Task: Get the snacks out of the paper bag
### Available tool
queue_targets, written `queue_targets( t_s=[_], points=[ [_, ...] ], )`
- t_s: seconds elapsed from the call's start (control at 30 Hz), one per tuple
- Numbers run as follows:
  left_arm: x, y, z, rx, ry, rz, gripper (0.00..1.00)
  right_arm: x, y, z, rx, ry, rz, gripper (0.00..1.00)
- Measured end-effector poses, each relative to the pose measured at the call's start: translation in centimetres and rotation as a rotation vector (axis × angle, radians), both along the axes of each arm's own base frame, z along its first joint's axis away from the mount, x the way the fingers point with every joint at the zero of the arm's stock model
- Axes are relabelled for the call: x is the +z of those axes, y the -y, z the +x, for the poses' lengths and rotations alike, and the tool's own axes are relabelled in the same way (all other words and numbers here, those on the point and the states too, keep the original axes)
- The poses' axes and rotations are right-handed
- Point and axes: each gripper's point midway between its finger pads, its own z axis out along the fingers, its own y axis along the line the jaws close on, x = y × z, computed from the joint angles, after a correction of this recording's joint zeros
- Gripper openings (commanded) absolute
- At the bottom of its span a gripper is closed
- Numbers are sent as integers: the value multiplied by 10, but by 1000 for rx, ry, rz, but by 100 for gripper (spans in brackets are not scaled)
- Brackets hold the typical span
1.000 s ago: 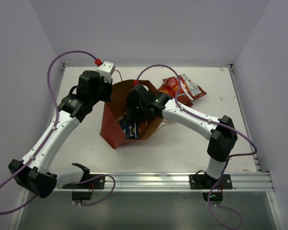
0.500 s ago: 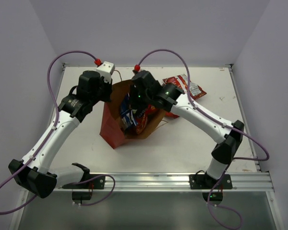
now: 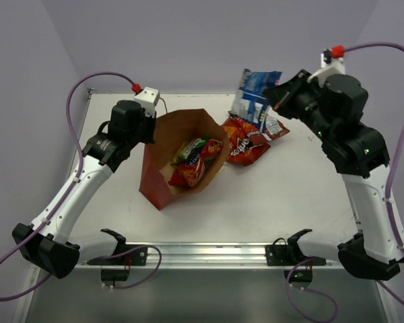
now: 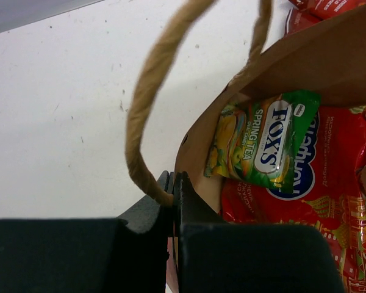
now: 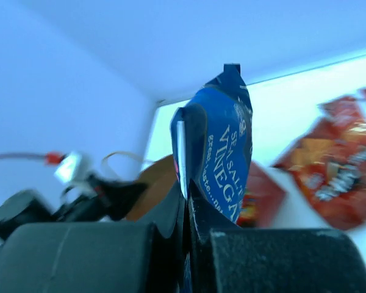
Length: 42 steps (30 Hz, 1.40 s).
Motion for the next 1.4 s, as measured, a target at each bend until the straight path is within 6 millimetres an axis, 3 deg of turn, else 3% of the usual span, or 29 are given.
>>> queue_targets(
  t_s=[0.13,0.23,0.37,0.5,0.6,0.7,0.8,0.93,1.03,1.17,1.27,1.33,1.37,1.4],
  points=[
    [-3,-2,0,12,-4,8,0,-28,84,14,-266,-32,-23,0],
    [-3,-3,0,17,-3,10,0,-68,142,30,-453,-116,-54,0],
    [-3,-4,1,20,-3,9,0,-128,195,61,-601,-266,-80,0],
    [-3,-3,1,21,-3,7,0,-195,242,113,-697,-441,-59,0],
    [-3,-4,1,22,-4,7,0,-238,263,153,-716,-536,-5,0],
    [-3,-4,1,26,-3,9,0,-266,275,197,-710,-561,69,0],
    [-3,-5,1,29,-3,10,0,-273,272,225,-694,-527,150,0],
    [-3,-5,1,30,-3,10,0,-260,271,247,-684,-429,246,0],
    [-3,-6,1,34,-3,11,0,-273,270,250,-680,-415,286,0],
    [-3,-6,1,38,-4,12,0,-341,265,223,-716,-552,299,0],
    [-3,-6,1,39,-4,12,0,-390,262,185,-764,-693,287,16],
    [-3,-6,1,38,-4,12,0,-411,259,156,-798,-775,265,27],
    [-3,-6,1,39,-4,12,0,-418,259,142,-814,-808,254,45],
    [-3,-6,1,38,-4,12,0,-421,259,129,-837,-830,241,54]
  ],
)
